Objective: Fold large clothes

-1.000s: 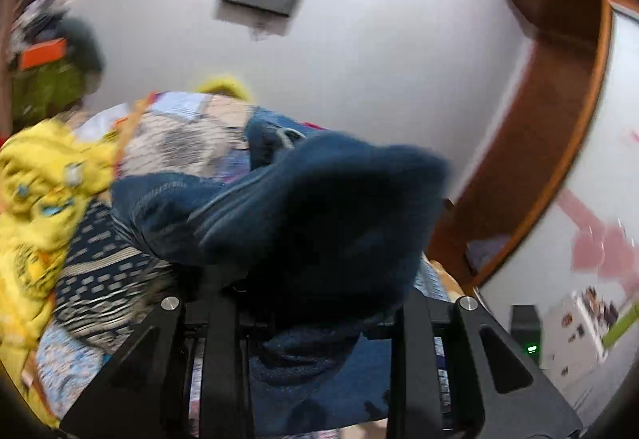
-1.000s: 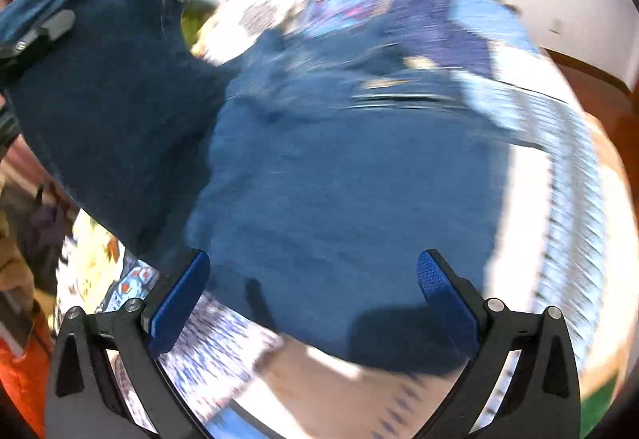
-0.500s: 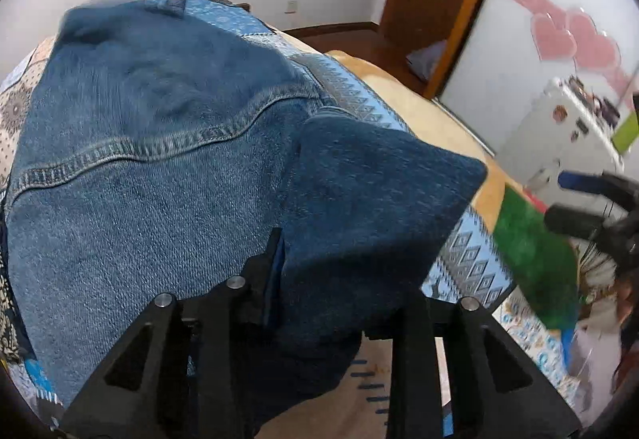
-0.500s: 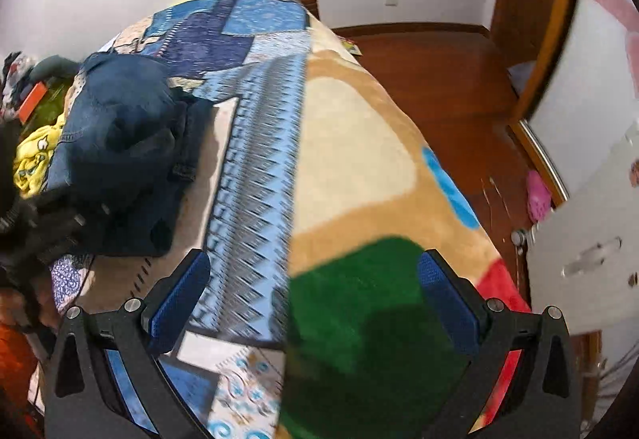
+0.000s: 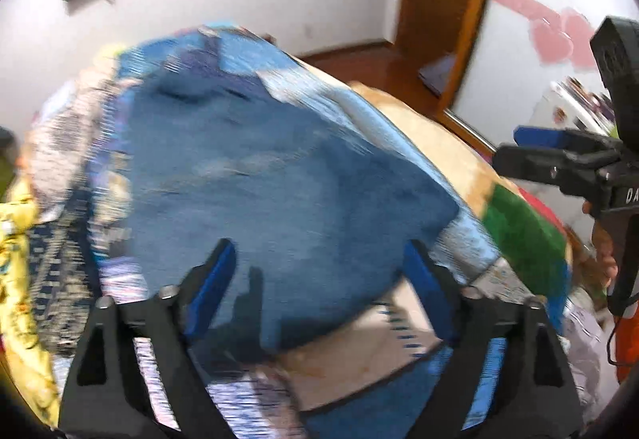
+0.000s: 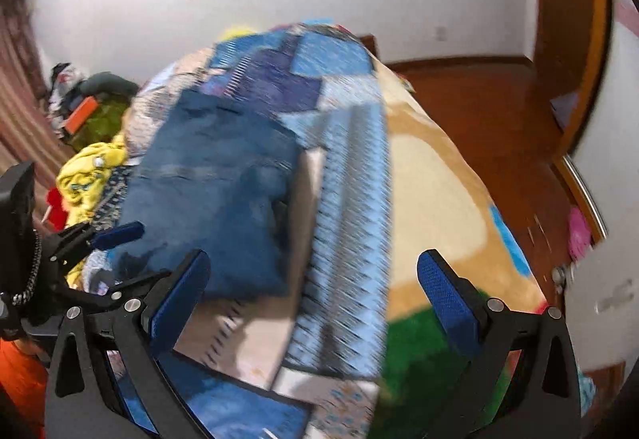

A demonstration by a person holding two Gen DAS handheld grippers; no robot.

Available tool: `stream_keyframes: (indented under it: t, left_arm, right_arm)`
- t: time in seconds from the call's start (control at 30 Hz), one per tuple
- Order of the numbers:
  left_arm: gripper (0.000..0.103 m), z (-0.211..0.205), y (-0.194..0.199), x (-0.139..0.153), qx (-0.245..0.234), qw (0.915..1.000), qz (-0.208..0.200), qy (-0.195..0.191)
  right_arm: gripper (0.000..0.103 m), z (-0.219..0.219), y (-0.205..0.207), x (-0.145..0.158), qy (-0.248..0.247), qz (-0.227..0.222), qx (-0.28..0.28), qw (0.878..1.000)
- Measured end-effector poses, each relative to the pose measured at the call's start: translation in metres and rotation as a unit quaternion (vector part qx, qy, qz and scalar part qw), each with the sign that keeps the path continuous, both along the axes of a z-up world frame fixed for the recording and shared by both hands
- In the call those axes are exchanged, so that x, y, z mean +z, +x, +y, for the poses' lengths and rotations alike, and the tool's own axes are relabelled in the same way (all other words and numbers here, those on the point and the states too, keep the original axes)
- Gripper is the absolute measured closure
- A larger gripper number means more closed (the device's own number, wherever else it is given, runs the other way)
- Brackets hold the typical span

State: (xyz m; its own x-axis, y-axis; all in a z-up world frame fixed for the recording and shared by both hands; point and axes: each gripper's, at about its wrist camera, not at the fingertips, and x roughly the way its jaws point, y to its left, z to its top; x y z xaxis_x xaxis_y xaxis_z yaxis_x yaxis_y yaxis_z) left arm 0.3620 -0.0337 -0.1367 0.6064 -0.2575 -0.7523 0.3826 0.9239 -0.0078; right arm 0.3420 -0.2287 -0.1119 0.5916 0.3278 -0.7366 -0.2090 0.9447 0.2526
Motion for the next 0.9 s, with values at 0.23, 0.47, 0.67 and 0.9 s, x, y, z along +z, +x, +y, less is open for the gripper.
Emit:
stream_keyframes:
  t: [0.23,0.47,0.67,0.9]
  left_arm:
    - [0.004,0.074,0.031,-0.018,0.112,0.9932,-0.004,0.031]
    - [0.0,0.127,0.037,-0.069,0.135,0.9865,0.085,-0.039]
    - [0.0,0.138,0.041,-0.072,0.129,0.9822,0.116,-0.071]
    - [0.0,0.136,0.059,-0.056,0.118,0.986,0.106,-0.052]
  right_arm:
    - [0.0,0.04,0.033,-0.035,0.006,0.043,0.027,0.999]
    - [0.0,0.041,0.034,-0.103,0.041,0.148,0.028,0.988]
    - [0.0,0.033,0.03,-0.108,0.049,0.183,0.059,0.98]
    - [0.0,0.025,0.054,-0.081,0.07,0.125,0.067,0.987]
